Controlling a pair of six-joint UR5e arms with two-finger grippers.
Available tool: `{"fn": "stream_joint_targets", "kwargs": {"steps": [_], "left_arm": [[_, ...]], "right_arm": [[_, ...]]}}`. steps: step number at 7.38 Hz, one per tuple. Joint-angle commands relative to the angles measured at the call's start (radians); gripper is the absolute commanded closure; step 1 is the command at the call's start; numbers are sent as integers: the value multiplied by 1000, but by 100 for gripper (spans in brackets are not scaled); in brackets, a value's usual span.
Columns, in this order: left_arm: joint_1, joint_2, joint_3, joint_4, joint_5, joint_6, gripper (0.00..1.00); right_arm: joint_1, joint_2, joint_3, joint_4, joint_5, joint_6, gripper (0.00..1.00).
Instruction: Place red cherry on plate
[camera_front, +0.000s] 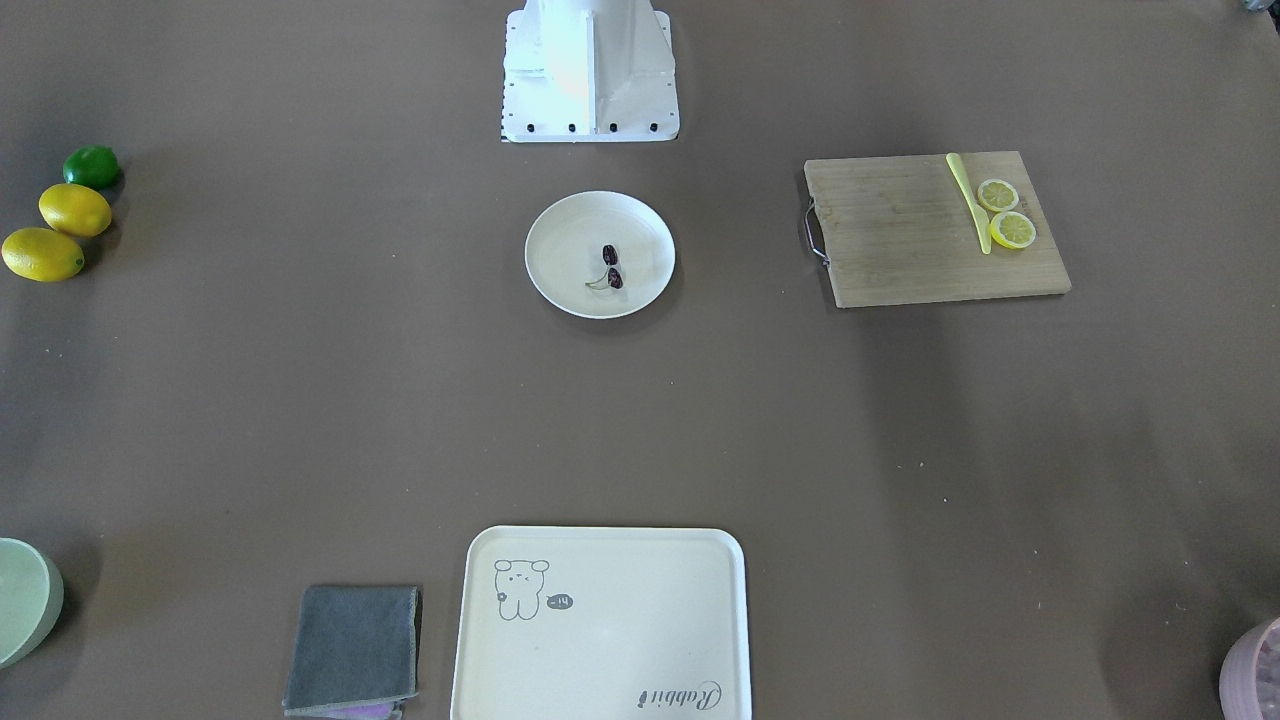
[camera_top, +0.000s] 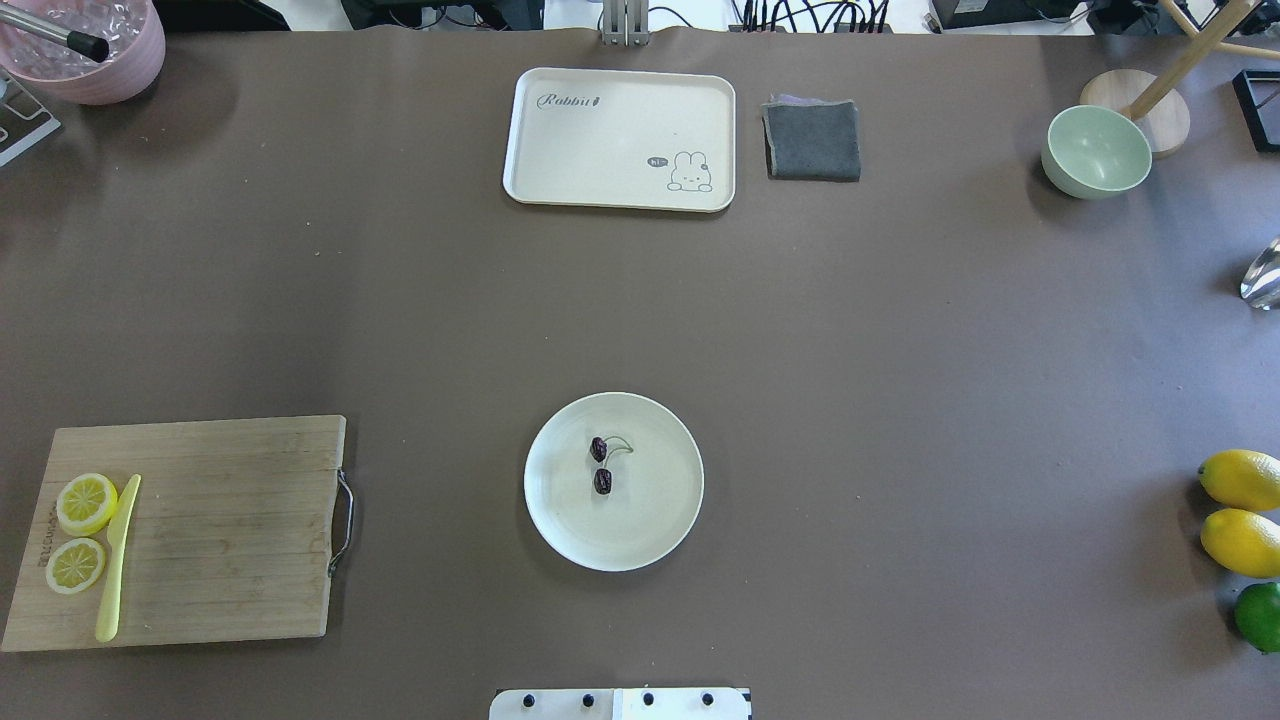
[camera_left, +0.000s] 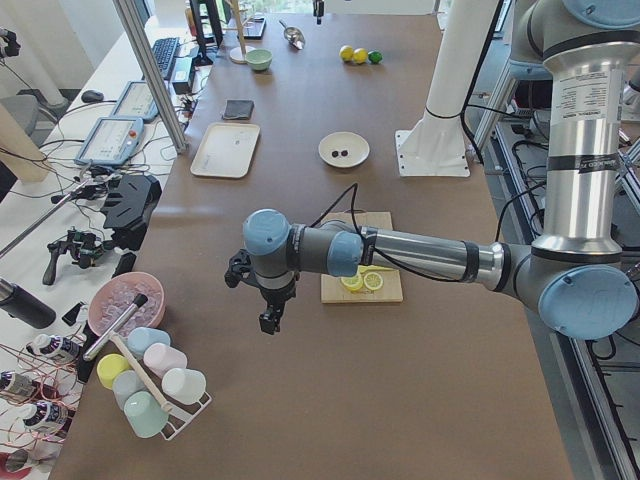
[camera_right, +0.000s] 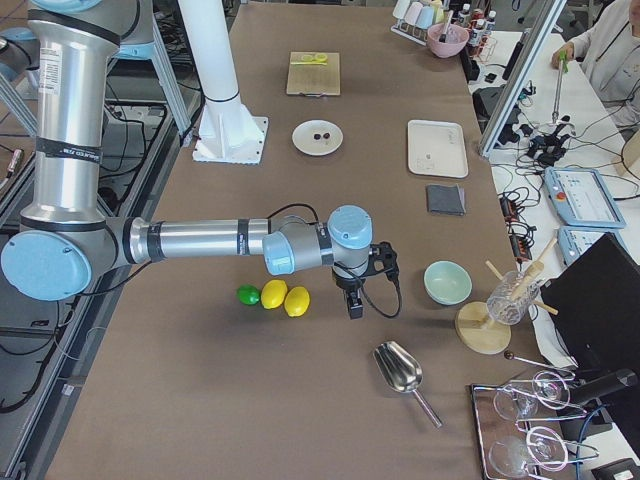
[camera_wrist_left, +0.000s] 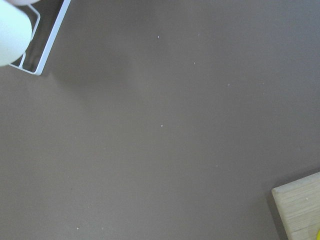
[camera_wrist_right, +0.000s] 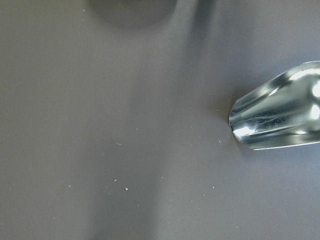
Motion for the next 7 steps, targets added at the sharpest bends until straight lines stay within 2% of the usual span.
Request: {"fn": "stream_joint_targets", "kwargs": {"steps": [1,7], "left_arm": [[-15,5,6,4,-1,-3,2],[-17,5,-2,2,-3,-1,2]], "right_arm": [[12,-7,-7,-6,2,-19,0],[14,-2,-7,-4,2,-19,0]]}}
